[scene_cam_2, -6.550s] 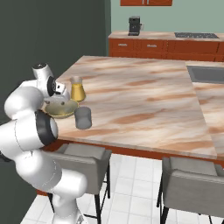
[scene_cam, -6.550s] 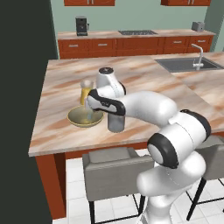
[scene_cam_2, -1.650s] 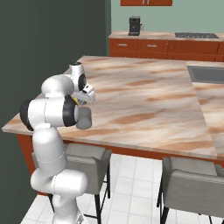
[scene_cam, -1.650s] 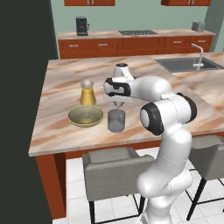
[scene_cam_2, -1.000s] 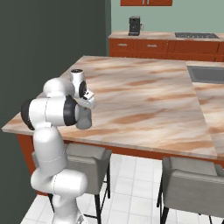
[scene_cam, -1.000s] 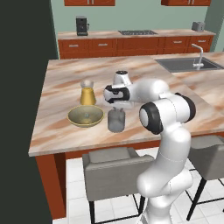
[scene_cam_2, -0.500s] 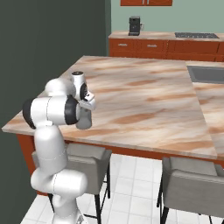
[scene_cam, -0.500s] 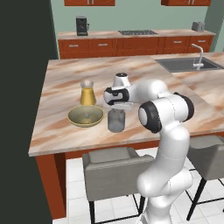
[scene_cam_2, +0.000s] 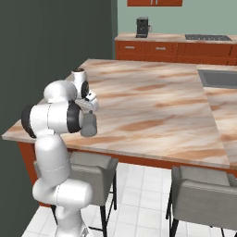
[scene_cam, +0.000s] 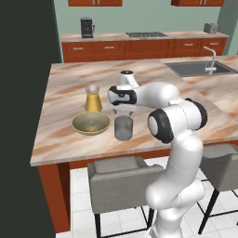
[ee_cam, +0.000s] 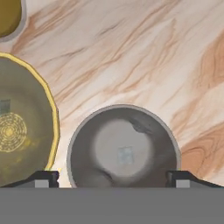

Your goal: There are two ice cubes in the ice bowl. Place both ice cubes in the glass cup.

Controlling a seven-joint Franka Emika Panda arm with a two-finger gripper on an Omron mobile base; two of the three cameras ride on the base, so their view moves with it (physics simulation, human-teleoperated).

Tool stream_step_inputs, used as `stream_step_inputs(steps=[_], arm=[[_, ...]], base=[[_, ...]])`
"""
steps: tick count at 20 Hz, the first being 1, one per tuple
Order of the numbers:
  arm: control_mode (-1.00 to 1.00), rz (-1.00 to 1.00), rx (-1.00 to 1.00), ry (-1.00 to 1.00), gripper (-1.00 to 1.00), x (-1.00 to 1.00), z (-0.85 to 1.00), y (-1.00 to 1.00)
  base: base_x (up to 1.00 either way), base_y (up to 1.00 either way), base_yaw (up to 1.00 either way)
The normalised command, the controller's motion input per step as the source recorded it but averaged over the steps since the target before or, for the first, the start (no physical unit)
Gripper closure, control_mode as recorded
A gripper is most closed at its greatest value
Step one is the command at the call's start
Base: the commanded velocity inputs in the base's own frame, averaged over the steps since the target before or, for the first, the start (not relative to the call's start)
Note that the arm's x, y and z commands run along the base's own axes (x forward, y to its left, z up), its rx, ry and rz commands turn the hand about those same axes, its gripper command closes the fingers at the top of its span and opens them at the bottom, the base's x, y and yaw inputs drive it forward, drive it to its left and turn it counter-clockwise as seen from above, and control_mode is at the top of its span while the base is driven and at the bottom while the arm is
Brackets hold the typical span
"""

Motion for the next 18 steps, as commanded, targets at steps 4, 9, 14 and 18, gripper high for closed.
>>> stream_step_inputs(steps=[4, 9, 14, 18], arm=[[-1.00, 0.00, 0.00, 0.00, -1.00, -0.01, 0.02, 1.00], [-1.00, 0.00, 0.01, 0.00, -1.00, 0.02, 0.00, 0.81], [-1.00, 0.00, 0.01, 0.00, -1.00, 0.27, 0.00, 0.53], [-1.00, -0.03, 0.00, 0.00, -1.00, 0.47, 0.00, 0.18]], base=[[0.00, 0.00, 0.00], [0.00, 0.00, 0.00], [0.00, 0.00, 0.00], [0.00, 0.00, 0.00]])
